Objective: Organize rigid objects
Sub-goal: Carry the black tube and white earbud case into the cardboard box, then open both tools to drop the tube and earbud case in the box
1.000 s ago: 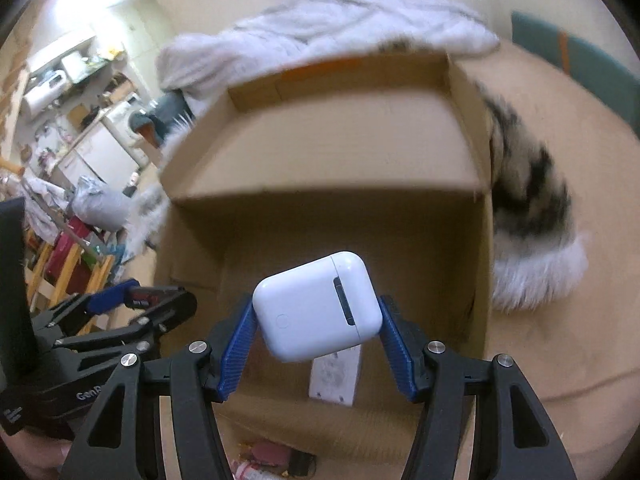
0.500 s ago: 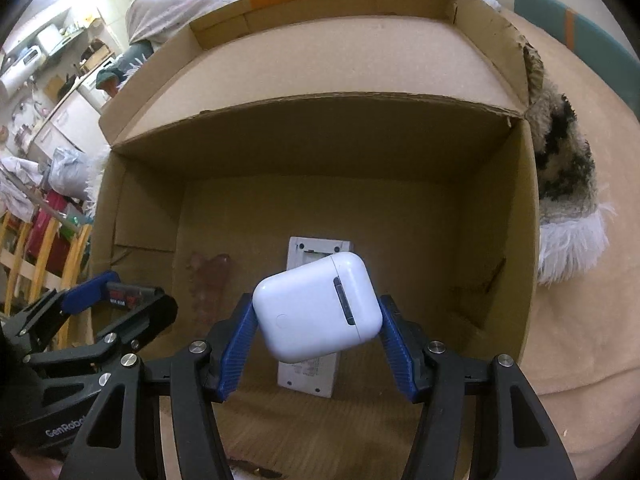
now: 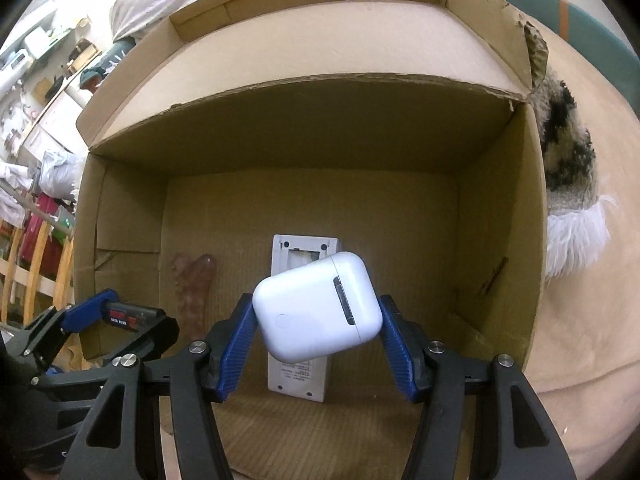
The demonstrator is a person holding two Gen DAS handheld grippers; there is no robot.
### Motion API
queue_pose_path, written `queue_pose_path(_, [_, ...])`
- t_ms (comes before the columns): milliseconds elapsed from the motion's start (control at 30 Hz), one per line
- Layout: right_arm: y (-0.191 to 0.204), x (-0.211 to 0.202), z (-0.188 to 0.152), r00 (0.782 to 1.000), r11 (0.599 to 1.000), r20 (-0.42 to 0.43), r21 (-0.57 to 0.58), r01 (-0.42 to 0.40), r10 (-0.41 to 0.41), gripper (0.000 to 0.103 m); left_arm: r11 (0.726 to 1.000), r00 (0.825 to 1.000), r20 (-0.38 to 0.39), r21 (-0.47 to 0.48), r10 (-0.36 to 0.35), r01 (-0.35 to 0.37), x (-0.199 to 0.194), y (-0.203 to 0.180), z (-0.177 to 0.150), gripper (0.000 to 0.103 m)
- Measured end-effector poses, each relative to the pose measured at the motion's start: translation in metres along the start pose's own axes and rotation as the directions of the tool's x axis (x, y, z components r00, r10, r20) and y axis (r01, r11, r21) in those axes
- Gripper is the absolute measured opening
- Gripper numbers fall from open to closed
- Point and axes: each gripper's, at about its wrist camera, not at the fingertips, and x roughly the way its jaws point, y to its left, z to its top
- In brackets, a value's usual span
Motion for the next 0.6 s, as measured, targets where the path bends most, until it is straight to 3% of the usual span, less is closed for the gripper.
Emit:
queue_pose_path(233, [-0.001,-0.001,0.001,1.0,1.0,-0.004,0.01,-0.014,0.014,0.064,1.0,1.0,-0.017,-0.008,0.002,-0.002,0.004,0.0,-0.003,0.08])
queue_pose_path(467, [-0.004,-0.012,0.007,0.998,0.999,0.045,0.02,-0.044,0.043,0.064,1.0,1.0,-0.023,-0.003,0.013,-0.013,0.006,-0.003,-0.005,0.082])
queue_pose_path(600, [-0.004,-0.021,0.01,0.995,0.998,0.086,0.019,-0.057,0.056,0.079,1.0,1.0,-0.013,-0.008,0.004,-0.004,0.003,-0.002,-0.002,0.092])
